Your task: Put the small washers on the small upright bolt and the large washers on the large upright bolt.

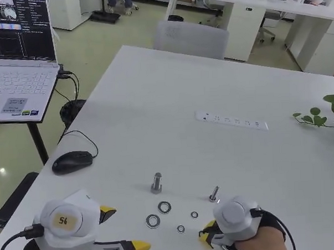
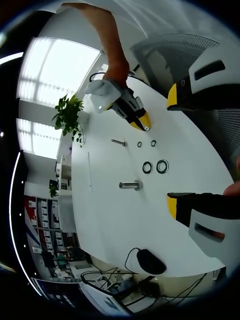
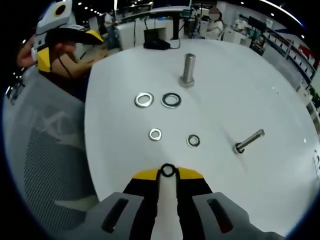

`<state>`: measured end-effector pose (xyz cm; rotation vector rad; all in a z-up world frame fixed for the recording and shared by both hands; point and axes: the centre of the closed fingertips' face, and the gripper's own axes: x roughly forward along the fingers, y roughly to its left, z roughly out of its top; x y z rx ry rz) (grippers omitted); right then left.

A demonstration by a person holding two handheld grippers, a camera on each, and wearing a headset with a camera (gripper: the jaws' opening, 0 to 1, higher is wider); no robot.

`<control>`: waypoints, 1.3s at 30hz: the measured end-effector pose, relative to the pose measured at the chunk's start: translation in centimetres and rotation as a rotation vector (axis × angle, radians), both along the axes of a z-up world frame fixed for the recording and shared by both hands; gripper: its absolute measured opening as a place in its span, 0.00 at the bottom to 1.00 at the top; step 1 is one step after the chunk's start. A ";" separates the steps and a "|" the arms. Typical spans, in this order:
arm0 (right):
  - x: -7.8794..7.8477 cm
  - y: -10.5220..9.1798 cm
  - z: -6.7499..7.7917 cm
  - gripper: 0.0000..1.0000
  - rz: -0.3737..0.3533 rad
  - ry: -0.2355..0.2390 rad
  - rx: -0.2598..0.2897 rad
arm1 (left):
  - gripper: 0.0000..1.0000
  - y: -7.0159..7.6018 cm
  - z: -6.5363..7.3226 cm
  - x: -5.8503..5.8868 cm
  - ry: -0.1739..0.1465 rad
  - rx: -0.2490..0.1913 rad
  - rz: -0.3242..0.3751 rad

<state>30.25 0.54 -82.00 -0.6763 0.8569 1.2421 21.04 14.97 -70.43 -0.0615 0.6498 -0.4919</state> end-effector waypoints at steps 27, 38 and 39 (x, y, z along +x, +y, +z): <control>6.5 -2.7 5.0 0.14 -0.156 -0.085 0.071 | 0.66 -0.4 0.1 0.3 -0.001 0.006 -0.023; 9.8 -2.0 6.9 0.14 -0.138 -0.130 0.066 | 0.66 -0.3 0.1 0.3 0.001 0.004 -0.014; 10.0 -1.9 6.9 0.14 -0.136 -0.130 0.064 | 0.66 -0.3 0.1 0.3 0.002 0.004 -0.014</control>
